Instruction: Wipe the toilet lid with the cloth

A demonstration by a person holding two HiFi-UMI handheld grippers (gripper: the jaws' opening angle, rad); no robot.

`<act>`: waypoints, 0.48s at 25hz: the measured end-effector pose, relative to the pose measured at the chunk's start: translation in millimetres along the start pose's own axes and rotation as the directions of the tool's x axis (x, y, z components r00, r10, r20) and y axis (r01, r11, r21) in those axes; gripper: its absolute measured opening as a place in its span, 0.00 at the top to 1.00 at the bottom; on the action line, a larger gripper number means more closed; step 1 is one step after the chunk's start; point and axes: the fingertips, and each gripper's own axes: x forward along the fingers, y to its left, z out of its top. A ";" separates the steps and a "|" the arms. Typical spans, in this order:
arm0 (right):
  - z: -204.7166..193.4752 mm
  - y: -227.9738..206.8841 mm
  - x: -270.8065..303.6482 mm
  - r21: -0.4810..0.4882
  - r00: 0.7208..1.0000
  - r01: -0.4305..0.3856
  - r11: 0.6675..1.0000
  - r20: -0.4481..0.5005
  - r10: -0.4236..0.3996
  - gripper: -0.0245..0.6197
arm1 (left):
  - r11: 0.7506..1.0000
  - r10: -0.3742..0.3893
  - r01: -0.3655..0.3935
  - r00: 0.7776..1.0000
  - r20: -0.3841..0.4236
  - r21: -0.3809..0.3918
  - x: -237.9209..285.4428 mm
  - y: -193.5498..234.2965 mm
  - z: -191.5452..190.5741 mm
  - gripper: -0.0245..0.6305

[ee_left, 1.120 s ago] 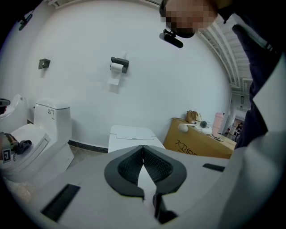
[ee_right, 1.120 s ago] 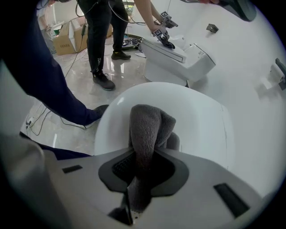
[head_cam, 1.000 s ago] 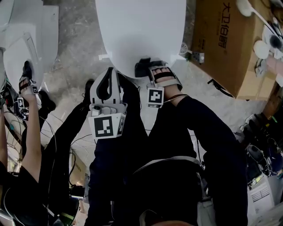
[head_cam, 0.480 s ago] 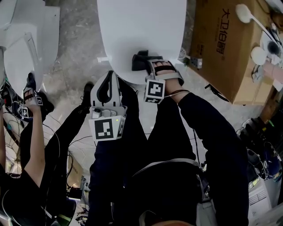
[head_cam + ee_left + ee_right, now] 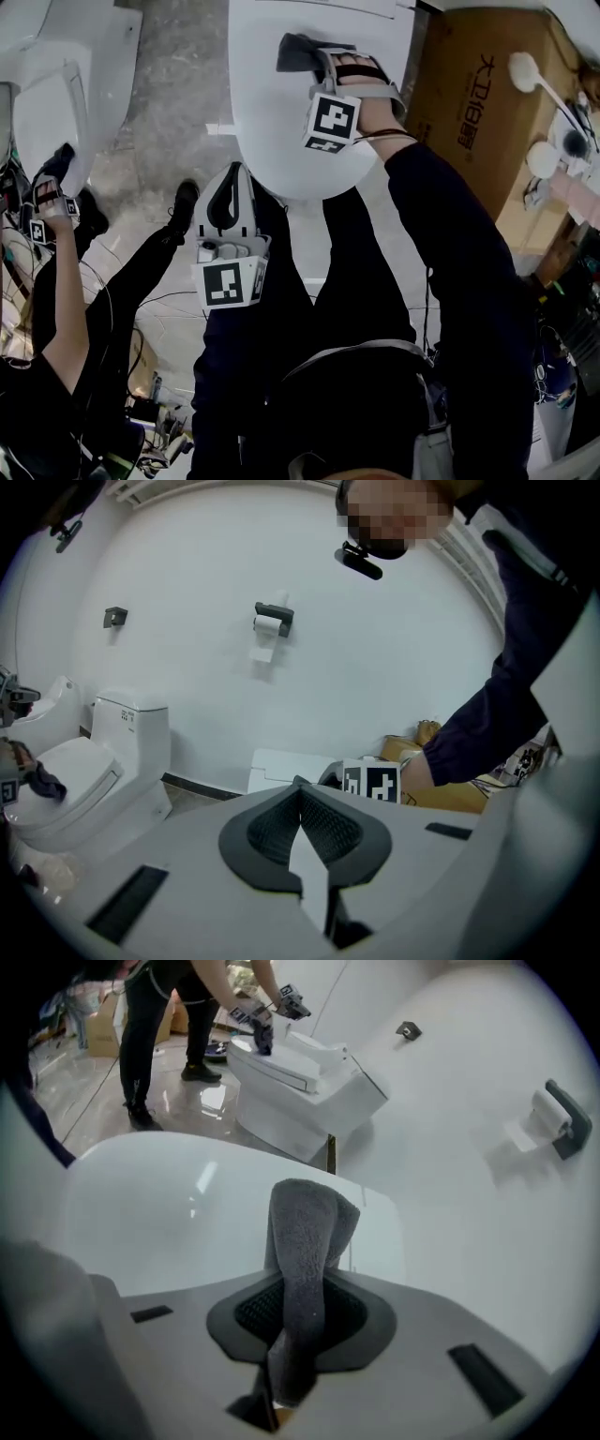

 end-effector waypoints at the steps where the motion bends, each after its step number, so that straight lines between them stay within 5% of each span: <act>1: 0.8 -9.1 7.2 -0.033 1.000 0.012 0.999 -0.003 -0.012 0.85 | 1.000 0.008 -0.008 1.000 -0.001 -0.001 1.6 2.6 1.8 0.94; 6: 8.1 -50.3 42.7 -0.101 0.998 0.059 0.993 0.006 -0.059 0.85 | 0.997 0.078 -0.078 0.997 0.001 -0.009 4.8 28.2 7.9 0.94; 12: 16.9 -81.1 88.2 -0.069 0.998 0.061 0.996 -0.004 -0.062 0.85 | 0.989 0.145 -0.145 0.989 -0.016 -0.029 2.1 47.3 7.0 0.94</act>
